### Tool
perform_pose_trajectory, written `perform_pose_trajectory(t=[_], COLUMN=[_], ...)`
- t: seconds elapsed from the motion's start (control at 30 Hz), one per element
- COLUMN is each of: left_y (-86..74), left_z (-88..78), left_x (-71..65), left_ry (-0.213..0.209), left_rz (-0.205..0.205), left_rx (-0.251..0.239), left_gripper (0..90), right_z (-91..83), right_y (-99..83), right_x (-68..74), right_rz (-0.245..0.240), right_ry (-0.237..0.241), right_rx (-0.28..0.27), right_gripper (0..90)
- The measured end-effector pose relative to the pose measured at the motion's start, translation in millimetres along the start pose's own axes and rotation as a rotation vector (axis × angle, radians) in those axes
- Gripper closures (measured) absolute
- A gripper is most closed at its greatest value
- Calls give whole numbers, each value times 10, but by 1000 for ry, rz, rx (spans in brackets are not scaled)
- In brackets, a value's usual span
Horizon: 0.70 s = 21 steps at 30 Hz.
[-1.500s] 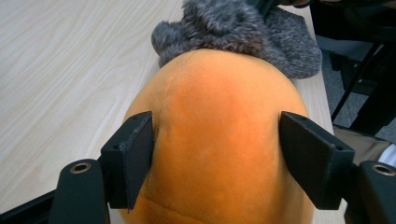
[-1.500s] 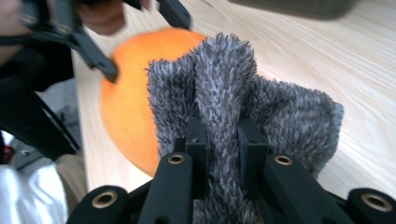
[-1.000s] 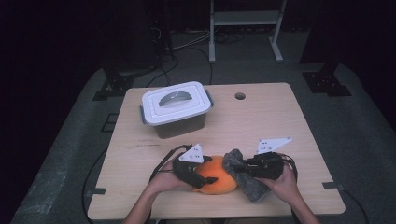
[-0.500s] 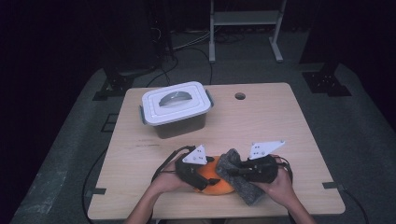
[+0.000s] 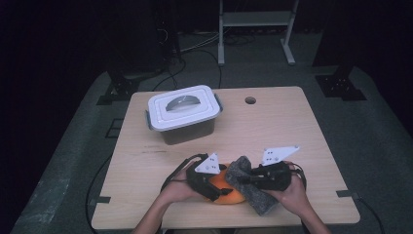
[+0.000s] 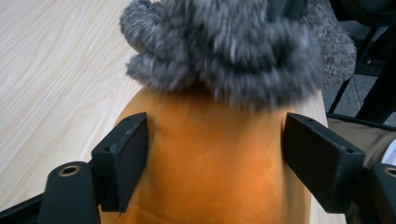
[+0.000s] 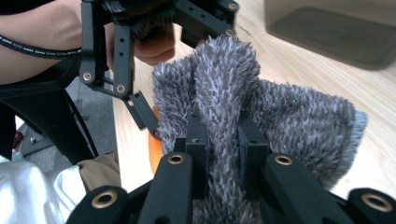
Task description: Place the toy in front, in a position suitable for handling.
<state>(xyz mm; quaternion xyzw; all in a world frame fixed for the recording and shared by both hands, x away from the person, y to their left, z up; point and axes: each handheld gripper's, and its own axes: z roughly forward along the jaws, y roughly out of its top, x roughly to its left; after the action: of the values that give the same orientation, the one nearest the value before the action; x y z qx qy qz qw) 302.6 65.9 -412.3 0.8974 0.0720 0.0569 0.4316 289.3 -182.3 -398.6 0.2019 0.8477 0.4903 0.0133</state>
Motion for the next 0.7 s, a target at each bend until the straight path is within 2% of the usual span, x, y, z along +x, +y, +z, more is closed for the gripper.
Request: perform_pose_trajectory(t=[0.2, 0.3, 0.37, 0.47, 0.6, 0.7], left_y=[18, -6, -39, -49, 7, 38], left_z=[-72, -115, -113, -71, -41, -29], left_x=[38, 80, 111, 92, 39, 4], left_ry=[-3, 6, -17, -2, 3, 6], left_rz=[-9, -41, -77, -70, -50, -30], left_rx=[-8, -11, -13, -7, -13, -9], left_gripper=[164, 119, 147, 230, 231, 228], right_z=[27, -17, -49, -92, -111, -63], right_y=[-45, -96, -127, -127, -26, 42], right_x=[-32, -63, -89, -111, -44, -3], right_rz=[4, 12, 21, 38, 13, -5], right_ry=[6, 5, 3, -3, -8, -12], right_rx=[35, 42, 44, 43, 2, 3], right_gripper=[776, 776, 776, 775, 775, 775])
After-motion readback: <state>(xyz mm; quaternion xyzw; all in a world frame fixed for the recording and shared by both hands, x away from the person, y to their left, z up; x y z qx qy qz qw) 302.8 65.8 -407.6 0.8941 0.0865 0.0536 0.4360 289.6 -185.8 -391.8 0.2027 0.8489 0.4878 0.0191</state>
